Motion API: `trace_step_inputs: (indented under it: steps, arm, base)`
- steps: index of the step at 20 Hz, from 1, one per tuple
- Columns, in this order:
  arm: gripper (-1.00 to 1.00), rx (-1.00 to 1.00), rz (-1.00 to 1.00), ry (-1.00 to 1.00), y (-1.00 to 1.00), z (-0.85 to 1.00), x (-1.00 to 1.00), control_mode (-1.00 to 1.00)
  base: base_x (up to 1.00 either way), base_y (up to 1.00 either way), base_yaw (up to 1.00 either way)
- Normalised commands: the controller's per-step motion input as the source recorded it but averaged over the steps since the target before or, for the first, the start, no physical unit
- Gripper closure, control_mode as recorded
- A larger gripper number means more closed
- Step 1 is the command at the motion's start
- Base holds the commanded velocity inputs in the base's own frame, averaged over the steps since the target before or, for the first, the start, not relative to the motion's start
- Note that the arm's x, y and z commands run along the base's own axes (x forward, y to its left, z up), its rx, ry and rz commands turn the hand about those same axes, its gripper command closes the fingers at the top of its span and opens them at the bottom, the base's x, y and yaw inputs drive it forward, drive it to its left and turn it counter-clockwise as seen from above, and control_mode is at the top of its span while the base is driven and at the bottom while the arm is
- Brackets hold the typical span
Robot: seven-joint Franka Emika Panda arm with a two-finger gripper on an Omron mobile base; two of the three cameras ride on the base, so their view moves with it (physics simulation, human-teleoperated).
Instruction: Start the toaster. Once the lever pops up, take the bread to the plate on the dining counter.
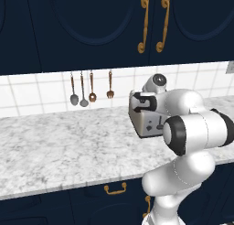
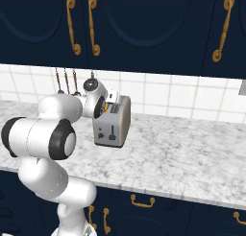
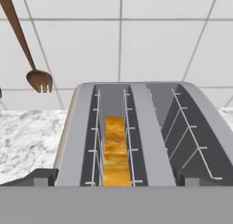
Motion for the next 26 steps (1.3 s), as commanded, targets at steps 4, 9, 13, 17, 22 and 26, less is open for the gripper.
trace_step_inputs:
  steps: [4, 9, 13, 17, 22, 26]
  arm:
    - [-1.00, 0.00, 0.00, 0.00, 0.00, 0.09, 0.00, -1.00]
    - [-1.00, 0.00, 0.00, 0.00, 0.00, 0.15, 0.00, -1.00]
    - [-1.00, 0.00, 0.00, 0.00, 0.00, 0.00, 0.00, -1.00]
    - [-1.00, 0.00, 0.00, 0.00, 0.00, 0.00, -0.02, -1.00]
    - [-1.00, 0.00, 0.00, 0.00, 0.00, 0.00, -0.16, -1.00]
    - [-1.00, 0.00, 0.00, 0.00, 0.00, 0.04, -0.40, -1.00]
  base:
    - [0.00, 0.00, 0.00]
    - [0.00, 0.00, 0.00]
    - [0.00, 0.00, 0.00]
    - [0.00, 0.00, 0.00]
    - [0.00, 0.00, 0.00]
    - [0.00, 0.00, 0.00]
